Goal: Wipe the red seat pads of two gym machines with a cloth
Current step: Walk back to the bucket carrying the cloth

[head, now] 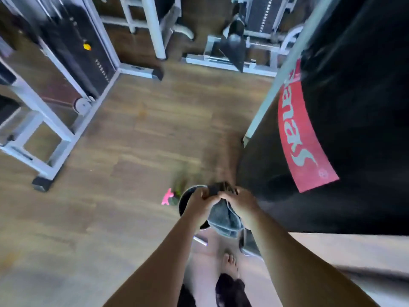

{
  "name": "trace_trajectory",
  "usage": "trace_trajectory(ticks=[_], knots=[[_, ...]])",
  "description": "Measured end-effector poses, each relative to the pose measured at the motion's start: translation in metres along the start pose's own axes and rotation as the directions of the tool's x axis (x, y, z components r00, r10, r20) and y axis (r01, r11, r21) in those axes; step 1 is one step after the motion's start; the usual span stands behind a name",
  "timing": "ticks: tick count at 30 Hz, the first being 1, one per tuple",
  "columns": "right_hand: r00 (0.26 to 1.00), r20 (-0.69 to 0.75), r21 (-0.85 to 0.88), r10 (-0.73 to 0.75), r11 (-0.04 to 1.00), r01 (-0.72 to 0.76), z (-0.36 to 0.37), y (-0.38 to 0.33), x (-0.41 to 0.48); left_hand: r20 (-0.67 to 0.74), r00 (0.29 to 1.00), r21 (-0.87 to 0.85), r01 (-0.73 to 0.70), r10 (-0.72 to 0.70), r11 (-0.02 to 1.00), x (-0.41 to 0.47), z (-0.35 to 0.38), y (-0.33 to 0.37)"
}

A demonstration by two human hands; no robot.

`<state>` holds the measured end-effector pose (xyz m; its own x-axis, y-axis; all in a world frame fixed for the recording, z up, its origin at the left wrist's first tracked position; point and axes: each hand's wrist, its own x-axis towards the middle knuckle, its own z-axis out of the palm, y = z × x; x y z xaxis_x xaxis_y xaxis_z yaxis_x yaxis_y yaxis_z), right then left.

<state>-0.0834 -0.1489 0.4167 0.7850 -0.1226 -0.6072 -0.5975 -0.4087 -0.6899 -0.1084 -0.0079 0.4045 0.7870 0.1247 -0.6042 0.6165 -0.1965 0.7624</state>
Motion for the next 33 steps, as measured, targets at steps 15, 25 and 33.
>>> trace_trajectory(ticks=[15, 25, 33], knots=[[0.988, -0.058, -0.362, 0.146, 0.919, -0.157, 0.087, 0.204, 0.275, 0.082, 0.926, -0.149, 0.376, -0.367, 0.915, 0.235, 0.098, -0.224], [0.991, -0.075, -0.334, 0.109, 0.934, -0.128, 0.124, 0.262, 0.335, 0.016, 0.945, 0.022, 0.327, -0.327, 0.945, 0.303, 0.13, -0.278], [0.98, -0.066, -0.329, 0.189, 0.923, -0.201, 0.111, 0.255, 0.332, -0.04, 0.96, 0.29, 0.277, -0.278, 0.916, 0.301, 0.123, -0.278]])
